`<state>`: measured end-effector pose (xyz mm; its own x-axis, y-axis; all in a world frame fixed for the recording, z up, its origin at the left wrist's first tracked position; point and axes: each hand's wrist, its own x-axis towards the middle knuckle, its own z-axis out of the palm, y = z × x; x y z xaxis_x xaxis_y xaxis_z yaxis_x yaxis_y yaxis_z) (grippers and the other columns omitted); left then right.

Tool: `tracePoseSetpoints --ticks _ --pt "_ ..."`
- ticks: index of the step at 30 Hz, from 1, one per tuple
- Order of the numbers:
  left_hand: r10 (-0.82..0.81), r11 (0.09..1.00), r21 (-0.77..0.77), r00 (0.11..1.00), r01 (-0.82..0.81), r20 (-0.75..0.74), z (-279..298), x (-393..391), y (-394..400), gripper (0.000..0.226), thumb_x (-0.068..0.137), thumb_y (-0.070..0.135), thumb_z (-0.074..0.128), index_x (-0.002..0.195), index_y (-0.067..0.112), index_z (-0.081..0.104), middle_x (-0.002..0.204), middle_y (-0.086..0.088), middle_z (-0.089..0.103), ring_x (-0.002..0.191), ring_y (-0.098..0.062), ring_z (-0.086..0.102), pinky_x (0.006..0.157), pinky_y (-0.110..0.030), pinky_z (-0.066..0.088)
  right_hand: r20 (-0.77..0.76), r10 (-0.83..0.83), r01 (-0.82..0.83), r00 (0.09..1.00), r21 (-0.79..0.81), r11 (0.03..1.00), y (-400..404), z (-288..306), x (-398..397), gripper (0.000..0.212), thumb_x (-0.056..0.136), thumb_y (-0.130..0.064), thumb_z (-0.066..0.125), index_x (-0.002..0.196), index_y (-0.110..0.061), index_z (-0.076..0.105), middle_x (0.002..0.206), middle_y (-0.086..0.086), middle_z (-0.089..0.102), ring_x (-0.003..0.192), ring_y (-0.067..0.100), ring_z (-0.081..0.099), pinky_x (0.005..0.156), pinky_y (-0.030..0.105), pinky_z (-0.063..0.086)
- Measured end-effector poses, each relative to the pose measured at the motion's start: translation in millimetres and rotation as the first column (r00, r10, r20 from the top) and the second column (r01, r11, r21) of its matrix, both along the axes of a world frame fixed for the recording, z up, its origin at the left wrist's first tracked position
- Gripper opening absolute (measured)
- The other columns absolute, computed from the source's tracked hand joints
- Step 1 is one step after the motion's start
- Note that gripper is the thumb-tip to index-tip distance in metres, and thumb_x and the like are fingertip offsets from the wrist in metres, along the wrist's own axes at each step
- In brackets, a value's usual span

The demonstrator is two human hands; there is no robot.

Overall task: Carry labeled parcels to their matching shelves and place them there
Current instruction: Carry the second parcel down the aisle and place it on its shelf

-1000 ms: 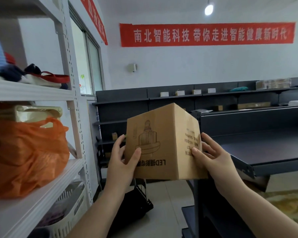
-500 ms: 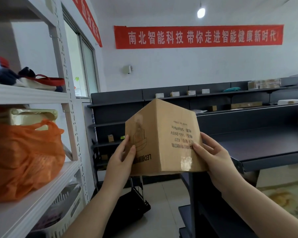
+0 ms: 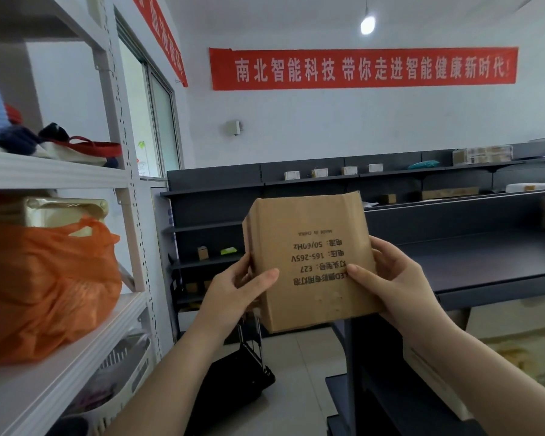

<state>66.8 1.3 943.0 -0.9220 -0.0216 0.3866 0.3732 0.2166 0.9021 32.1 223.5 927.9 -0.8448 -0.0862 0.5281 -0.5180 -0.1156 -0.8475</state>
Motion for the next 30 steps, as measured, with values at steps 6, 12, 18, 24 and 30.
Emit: tracePoseSetpoints --ticks 6,12,18,24,30 --pt "0.021 0.997 0.075 0.995 -0.013 -0.103 -4 4 -4 0.062 0.061 0.024 0.071 0.122 0.017 0.058 0.106 0.006 0.07 0.097 -0.012 0.067 0.067 -0.018 0.057 0.093 0.046 -0.04 0.995 -0.063 0.997 6 1 -1 0.027 0.09 -0.035 0.046 0.11 -0.036 0.064 0.109 -0.001 0.07 0.106 0.025 0.062 0.084 0.045 0.052" --pt "-0.018 0.994 0.101 0.992 0.031 -0.126 -7 6 -8 0.058 0.058 0.025 0.069 0.115 0.025 0.061 0.098 0.013 0.074 0.095 -0.006 0.069 0.072 -0.019 0.058 0.055 -0.02 0.023 0.998 -0.046 0.999 6 2 0 0.026 0.089 -0.023 0.051 0.109 -0.028 0.067 0.1 0.0 0.074 0.097 0.024 0.068 0.084 0.05 0.054" --pt "-0.08 0.986 0.14 0.993 0.092 -0.091 -8 8 -11 0.028 0.067 0.02 0.067 0.093 0.028 0.065 0.08 0.015 0.076 0.075 -0.002 0.071 0.06 -0.018 0.056 0.211 0.069 -0.095 0.975 0.115 0.989 5 3 -4 0.052 0.056 -0.069 0.056 0.096 -0.037 0.066 0.088 -0.009 0.074 0.102 0.021 0.063 0.092 0.046 0.048" --pt "-0.102 0.982 0.151 0.992 0.112 -0.073 -12 7 -18 0.027 0.059 0.028 0.076 0.085 0.032 0.072 0.086 0.009 0.077 0.078 -0.009 0.072 0.062 -0.023 0.058 0.33 0.106 -0.171 0.938 0.175 0.97 15 -12 -24 0.082 0.027 -0.091 0.056 0.098 -0.049 0.058 0.128 -0.007 0.055 0.126 0.025 0.047 0.108 0.058 0.03" --pt "0.054 0.979 0.201 0.994 -0.033 -0.099 -12 5 -20 0.032 0.077 0.016 0.062 0.106 0.029 0.064 0.085 0.013 0.076 0.081 -0.007 0.07 0.067 -0.032 0.055 0.278 0.031 -0.085 0.96 0.184 0.979 8 -9 -16 0.072 0.069 -0.06 0.057 0.13 -0.023 0.045 0.107 -0.004 0.065 0.096 0.016 0.064 0.084 0.037 0.051"
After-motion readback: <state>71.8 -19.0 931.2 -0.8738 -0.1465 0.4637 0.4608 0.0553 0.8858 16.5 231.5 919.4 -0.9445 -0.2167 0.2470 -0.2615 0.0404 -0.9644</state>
